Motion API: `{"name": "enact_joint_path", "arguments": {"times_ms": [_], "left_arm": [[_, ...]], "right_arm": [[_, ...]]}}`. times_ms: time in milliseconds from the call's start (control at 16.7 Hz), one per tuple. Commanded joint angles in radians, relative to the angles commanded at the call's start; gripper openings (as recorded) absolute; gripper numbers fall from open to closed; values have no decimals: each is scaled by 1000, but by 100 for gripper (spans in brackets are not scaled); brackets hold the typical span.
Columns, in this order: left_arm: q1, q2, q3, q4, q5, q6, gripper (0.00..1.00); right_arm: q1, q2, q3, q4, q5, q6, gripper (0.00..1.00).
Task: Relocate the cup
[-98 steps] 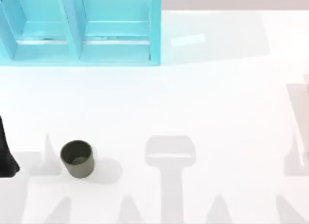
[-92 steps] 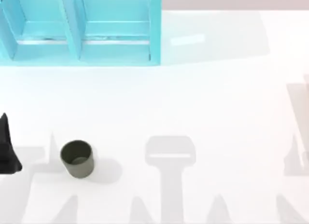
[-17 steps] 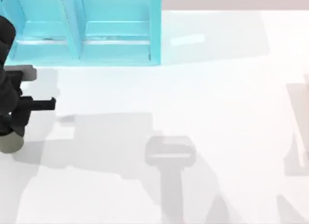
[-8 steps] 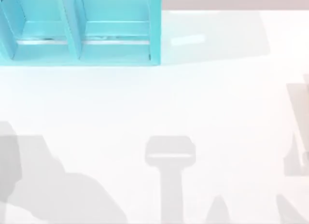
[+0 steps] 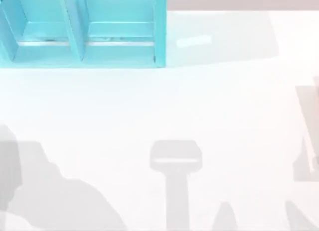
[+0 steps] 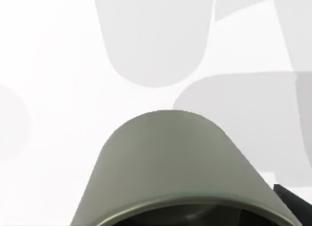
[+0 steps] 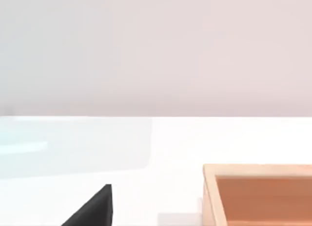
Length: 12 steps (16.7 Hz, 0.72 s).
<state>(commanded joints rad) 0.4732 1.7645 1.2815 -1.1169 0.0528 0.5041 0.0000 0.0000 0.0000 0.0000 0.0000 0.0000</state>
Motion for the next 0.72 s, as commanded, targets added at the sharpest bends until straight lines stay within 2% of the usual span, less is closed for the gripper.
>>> {"name": "enact_joint_path", "arguments": {"times_ms": [360, 660, 720], "left_arm": [[18, 62, -118, 206, 2, 10, 0], [21, 76, -135, 229, 3, 15, 0], [21, 76, -135, 229, 3, 15, 8]], "right_arm": [[0, 0, 0, 0, 0, 0, 100], [0, 0, 0, 0, 0, 0, 100], [0, 0, 0, 0, 0, 0, 100]]}}
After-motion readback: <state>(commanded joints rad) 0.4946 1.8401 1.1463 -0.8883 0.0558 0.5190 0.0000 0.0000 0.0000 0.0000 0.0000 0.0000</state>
